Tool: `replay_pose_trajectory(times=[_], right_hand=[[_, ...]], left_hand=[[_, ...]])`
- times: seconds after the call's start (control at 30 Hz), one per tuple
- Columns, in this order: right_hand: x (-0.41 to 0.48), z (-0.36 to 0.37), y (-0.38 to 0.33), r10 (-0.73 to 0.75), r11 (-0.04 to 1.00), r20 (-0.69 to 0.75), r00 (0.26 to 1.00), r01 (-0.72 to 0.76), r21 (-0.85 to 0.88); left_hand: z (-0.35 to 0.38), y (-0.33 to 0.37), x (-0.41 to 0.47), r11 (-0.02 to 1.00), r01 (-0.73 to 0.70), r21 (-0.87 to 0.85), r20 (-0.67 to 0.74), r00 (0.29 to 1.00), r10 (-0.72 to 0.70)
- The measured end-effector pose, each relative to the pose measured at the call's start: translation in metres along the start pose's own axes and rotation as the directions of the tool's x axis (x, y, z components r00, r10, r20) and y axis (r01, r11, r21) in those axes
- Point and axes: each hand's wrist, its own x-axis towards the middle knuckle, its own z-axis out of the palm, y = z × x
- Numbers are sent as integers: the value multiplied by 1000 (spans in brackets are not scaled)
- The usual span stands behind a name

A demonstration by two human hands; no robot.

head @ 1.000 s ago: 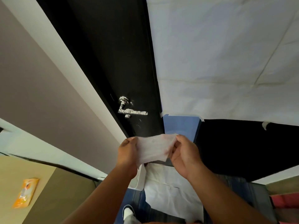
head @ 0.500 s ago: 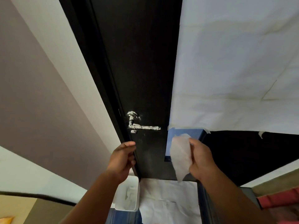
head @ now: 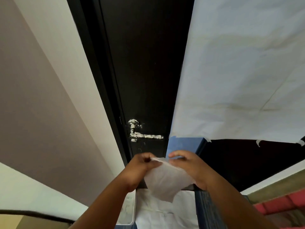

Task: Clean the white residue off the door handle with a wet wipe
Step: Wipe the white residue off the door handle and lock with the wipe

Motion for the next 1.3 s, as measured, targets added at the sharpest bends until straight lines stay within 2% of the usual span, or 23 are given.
replay_pose_trajectory(times=[0.07,0.13,0.17,0.23,0.33,0.4,0.47,0.53,0.7,0.8,0.97,1.13,1.3], right_hand=[[0,-1,3,45,985,89,995,-30,-168],[2,-2,3,59,983,102,993,-40,-179],[4,-4,4,53,993,87,995,-44,-108],[11,-9,6,52,988,58,997,-59,140],[25,-14,13,124,825,-1,992,-102,556],[31,-13,16,232,727,-71,970,-125,675],[34,-10,21,303,748,-162,939,-129,651],[38,-10,21,302,755,-220,928,-92,649],[47,-12,0,192,816,-249,949,-13,579],[55,-5,-10,110,811,-233,966,48,583],[58,10,-22,24,722,-159,987,93,686],[65,16,-18,-95,843,-135,986,152,517],[77,27,-13,-64,871,-155,986,131,474]], left_hand=[[-3,2,3,1000,-15,8,-35,999,15],[-3,3,5,1000,-10,12,-84,996,11],[-3,3,5,1000,-12,4,-102,995,12],[-7,3,5,1000,-18,-26,-116,993,14],[-18,2,6,999,6,-52,-168,986,-14],[-28,2,8,999,38,-29,-199,979,-43],[-39,4,10,998,62,-19,-265,962,-65],[-50,5,12,997,79,-4,-350,934,-76],[-71,17,21,998,40,-39,-491,869,-54],[-73,26,26,1000,2,-28,-507,862,-15],[-68,30,37,1000,-18,-14,-530,848,8],[-70,26,41,1000,-26,5,-558,829,24],[-72,23,42,999,-29,37,-570,820,45]])
